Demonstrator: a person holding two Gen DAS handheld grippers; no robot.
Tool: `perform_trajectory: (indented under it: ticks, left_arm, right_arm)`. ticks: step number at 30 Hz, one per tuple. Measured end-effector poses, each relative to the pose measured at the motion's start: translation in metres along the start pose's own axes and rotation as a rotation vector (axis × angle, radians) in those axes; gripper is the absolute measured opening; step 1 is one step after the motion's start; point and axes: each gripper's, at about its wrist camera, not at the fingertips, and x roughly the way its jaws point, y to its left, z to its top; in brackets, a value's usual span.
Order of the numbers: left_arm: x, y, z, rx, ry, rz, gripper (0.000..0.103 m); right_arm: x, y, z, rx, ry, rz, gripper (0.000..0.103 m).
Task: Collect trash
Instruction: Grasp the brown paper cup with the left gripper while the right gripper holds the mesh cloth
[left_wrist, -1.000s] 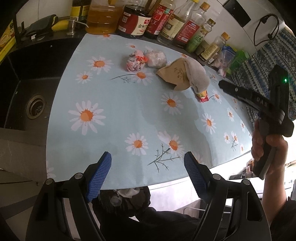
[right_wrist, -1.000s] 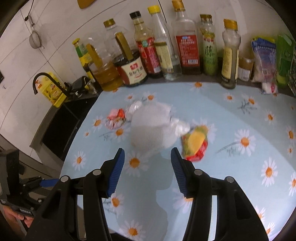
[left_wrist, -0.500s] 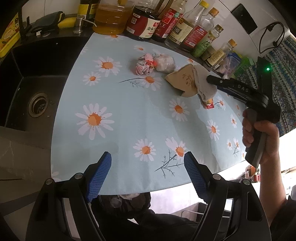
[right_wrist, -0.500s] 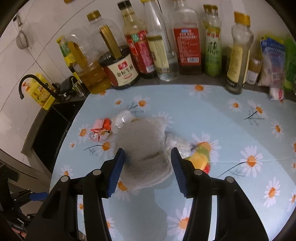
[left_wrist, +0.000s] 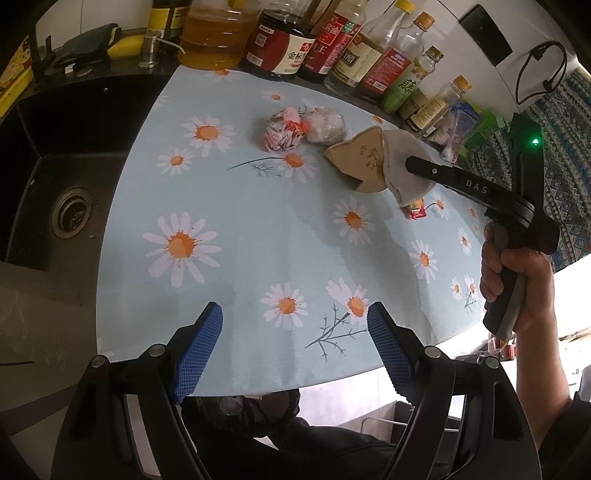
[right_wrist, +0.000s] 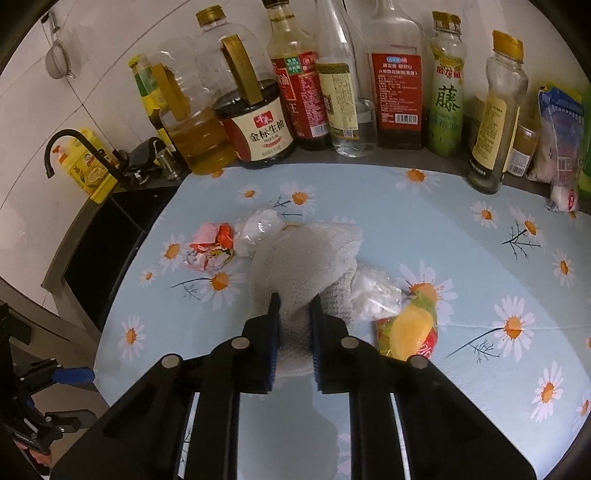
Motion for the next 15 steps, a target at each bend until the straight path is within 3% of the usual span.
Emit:
perform_trajectory:
  ticks: [15]
  left_arm:
    - [0.022, -0.030, 0.027, 0.062, 0.020, -0.037, 0.078]
  right_arm:
    - [-0.064, -0.005, -0.015, 0.020, -0.120, 0.029, 0.016]
